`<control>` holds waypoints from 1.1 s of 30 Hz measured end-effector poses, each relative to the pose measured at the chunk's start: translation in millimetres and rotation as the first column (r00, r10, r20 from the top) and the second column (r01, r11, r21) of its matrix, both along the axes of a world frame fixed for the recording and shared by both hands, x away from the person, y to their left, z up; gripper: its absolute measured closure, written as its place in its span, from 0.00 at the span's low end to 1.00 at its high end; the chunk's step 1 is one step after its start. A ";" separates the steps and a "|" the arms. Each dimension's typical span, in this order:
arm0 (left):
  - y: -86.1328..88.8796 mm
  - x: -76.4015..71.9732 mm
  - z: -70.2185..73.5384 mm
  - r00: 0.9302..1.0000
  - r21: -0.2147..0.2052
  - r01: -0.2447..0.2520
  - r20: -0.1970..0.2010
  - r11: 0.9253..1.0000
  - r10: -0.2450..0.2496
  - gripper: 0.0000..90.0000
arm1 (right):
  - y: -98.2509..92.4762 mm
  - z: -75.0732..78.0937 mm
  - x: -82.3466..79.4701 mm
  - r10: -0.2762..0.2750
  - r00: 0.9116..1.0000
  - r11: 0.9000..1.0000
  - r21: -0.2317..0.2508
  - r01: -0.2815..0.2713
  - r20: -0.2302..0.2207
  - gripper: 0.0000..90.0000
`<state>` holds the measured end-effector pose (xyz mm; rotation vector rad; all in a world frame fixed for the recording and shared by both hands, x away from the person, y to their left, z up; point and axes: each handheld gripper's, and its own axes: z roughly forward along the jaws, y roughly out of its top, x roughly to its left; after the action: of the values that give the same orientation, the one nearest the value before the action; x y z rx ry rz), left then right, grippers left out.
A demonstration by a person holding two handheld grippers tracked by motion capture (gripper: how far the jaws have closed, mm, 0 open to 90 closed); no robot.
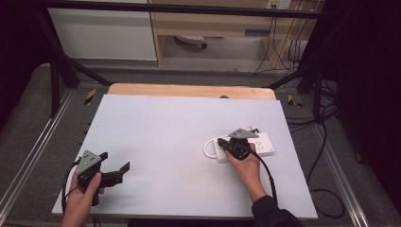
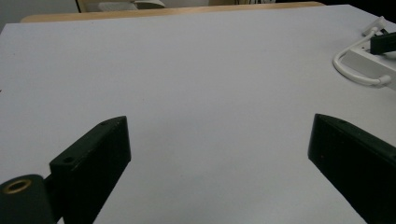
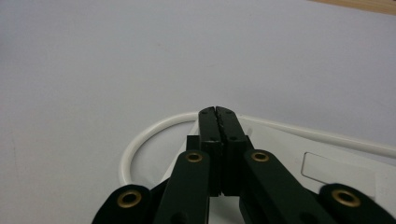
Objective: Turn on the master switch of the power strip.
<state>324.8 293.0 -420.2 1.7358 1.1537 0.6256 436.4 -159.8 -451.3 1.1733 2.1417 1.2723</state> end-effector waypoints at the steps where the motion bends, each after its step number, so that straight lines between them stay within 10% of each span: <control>1: 0.0 0.0 0.0 1.000 0.000 0.000 0.000 1.000 0.000 0.06 | 0.1 0.0 0.0 0.001 1.000 1.000 -0.003 -0.001 0.002 1.00; 33: 0.0 0.1 -0.3 1.000 0.002 0.001 -0.002 1.000 -0.001 0.06 | 0.7 0.3 -0.2 0.001 1.000 1.000 -0.013 -0.001 0.000 1.00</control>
<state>324.9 293.0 -420.5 1.7391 1.1541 0.6248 436.3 -159.1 -451.1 1.1669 2.1478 1.2573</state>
